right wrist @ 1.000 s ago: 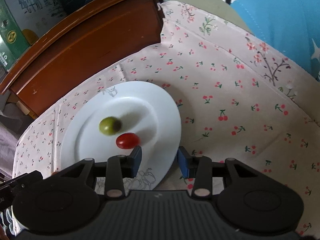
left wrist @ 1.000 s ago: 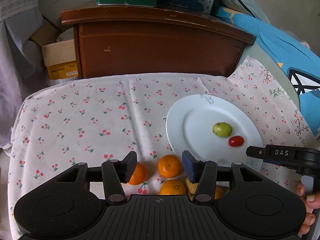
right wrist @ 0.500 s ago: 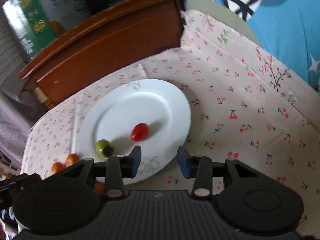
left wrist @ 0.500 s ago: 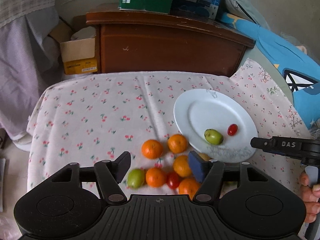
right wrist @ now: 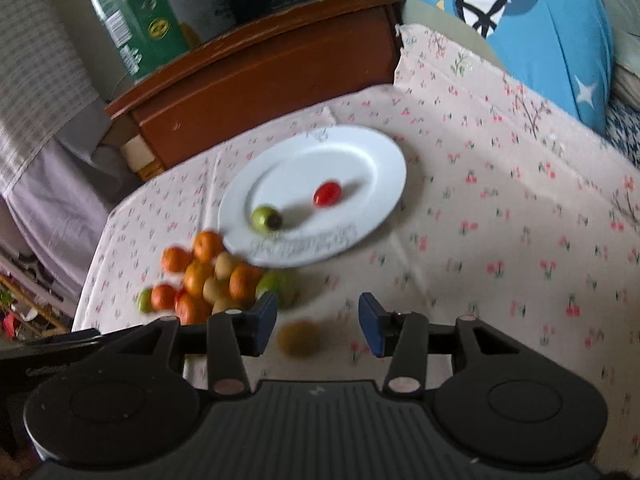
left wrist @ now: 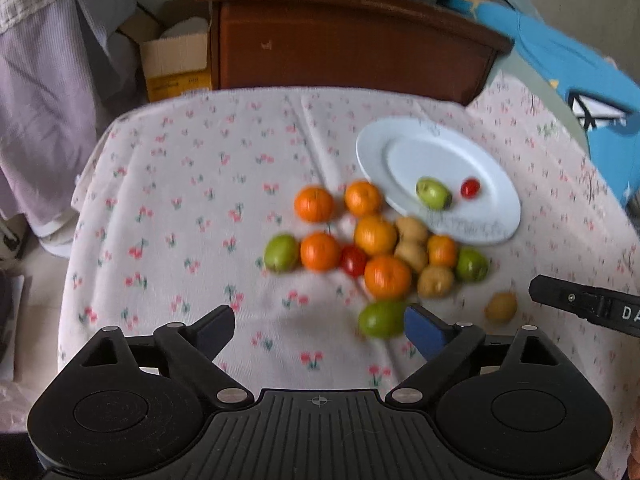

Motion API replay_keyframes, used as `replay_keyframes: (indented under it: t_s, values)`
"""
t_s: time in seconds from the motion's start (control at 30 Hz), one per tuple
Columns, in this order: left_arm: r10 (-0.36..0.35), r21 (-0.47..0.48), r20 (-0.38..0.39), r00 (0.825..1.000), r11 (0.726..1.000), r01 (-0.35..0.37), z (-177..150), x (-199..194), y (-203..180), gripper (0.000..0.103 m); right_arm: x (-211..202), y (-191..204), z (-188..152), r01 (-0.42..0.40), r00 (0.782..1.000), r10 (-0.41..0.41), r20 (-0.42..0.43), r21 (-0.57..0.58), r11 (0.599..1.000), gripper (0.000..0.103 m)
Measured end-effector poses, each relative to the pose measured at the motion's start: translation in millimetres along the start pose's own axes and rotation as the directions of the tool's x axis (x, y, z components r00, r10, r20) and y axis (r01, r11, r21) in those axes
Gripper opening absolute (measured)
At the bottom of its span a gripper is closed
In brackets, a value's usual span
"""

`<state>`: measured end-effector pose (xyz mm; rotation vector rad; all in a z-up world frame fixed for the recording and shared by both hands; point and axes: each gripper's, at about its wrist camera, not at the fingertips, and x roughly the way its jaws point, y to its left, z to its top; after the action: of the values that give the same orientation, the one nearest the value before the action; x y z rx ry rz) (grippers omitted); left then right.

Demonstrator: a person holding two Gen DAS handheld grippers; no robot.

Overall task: Organize fruits
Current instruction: 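Withdraw both grippers from the plate back toward the fruit pile, then grasp a large green lime with the left gripper while the right gripper grasps a brown kiwi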

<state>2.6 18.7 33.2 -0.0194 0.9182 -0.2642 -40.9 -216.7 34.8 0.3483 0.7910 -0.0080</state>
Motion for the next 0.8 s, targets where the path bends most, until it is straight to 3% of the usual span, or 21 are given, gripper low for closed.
replay_keyframes:
  t_s: [0.17,0.37,0.67,0.8]
  values:
    - [-0.013,0.038,-0.023,1.0,0.999,0.014,-13,3,-4,0.093,-4,4,-20,0.004,1.0,-0.004,-0.02,-0.018,1.0,0.048]
    - [0.001,0.079,0.01,1.0,0.997,-0.002,-15,2,-7,0.093,3,8,-25,0.006,1.0,-0.007,-0.025,-0.043,0.999,0.048]
    - [-0.049,0.107,0.097,0.994,0.993,0.038,-15,-4,-13,0.092,14,14,-24,-0.003,1.0,0.002,-0.026,-0.051,0.999,0.048]
    - [-0.04,0.146,0.108,0.993,0.989,0.024,-16,-1,-21,0.09,16,16,-24,-0.005,1.0,0.004,-0.025,-0.062,0.998,0.045]
